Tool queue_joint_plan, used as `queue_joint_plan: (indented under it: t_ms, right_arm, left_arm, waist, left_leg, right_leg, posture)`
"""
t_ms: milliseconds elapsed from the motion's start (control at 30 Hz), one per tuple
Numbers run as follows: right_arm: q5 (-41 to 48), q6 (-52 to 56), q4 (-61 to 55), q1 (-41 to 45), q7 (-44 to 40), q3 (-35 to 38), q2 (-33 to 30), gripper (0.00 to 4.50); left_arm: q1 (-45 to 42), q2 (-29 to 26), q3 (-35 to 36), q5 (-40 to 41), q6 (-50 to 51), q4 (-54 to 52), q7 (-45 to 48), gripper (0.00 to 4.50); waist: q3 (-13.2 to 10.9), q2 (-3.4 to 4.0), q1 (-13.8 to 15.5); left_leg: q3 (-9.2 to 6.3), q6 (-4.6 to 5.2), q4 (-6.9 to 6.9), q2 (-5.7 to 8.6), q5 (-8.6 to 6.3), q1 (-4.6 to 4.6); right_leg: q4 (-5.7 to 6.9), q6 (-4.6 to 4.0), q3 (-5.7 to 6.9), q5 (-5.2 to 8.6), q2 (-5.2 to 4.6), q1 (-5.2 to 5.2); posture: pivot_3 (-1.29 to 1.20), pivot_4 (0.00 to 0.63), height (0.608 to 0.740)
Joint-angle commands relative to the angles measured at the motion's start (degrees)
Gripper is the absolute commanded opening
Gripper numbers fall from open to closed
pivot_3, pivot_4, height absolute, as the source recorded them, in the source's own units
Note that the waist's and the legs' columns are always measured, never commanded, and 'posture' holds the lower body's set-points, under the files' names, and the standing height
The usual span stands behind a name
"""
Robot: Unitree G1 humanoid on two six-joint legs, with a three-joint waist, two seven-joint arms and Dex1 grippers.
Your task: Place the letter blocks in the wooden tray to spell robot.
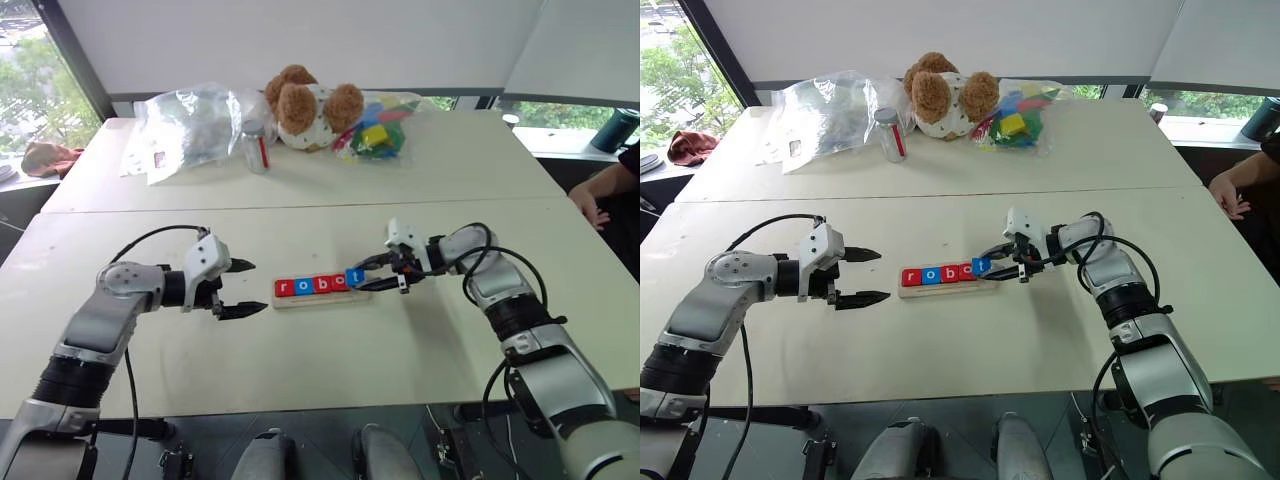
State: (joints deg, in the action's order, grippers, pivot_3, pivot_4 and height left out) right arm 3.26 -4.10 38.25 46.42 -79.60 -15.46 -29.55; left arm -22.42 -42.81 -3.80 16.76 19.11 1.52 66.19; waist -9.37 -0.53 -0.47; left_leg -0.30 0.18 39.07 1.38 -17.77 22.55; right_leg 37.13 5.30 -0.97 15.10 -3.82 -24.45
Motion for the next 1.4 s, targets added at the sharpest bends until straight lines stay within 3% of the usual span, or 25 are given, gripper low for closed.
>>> queue_joint_plan:
  t_ms: [33, 933, 1400]
  right_arm:
    - [-1.25, -3.72, 4.73, 3.62, -0.87, 0.23, 0.52, 1.14]
    - [-3.07, -9.85, 17.32, 10.49, -1.88, 3.38, 0.55, 1.14]
    - [-2.61, -7.18, 10.44, 7.73, -4.45, 3.94, 0.74, 1.14]
  left_arm:
    - [0.29, -0.75, 1.25, 0.41, -0.63, -2.08, -0.07, 4.50]
    - [1.49, 0.56, 1.04, 0.24, -1.41, -1.87, -1.81, 4.50]
    - [1.48, 0.98, 0.84, 0.24, -1.46, -1.35, -1.76, 4.50]
  waist:
    - [0.00, 0.00, -0.36]
    - [0.00, 0.00, -0.64]
    - [0.00, 0.01, -0.55]
  left_leg:
    - [0.02, -0.05, 0.01, 0.02, 0.03, 0.00]
    - [0.04, -0.26, -0.06, -0.05, 0.15, -0.02]
    - [0.04, -0.26, -0.06, -0.05, 0.14, -0.02]
  right_leg:
    - [-0.01, 0.00, -0.01, 0.00, -0.02, 0.00]
    - [0.03, 0.00, 0.01, 0.00, 0.04, -0.06]
    - [0.03, 0.00, 0.00, 0.00, 0.03, -0.06]
  posture:
    - [0.00, 0.150, 0.740]
    - [0.00, 0.150, 0.740]
    - [0.00, 0.150, 0.740]
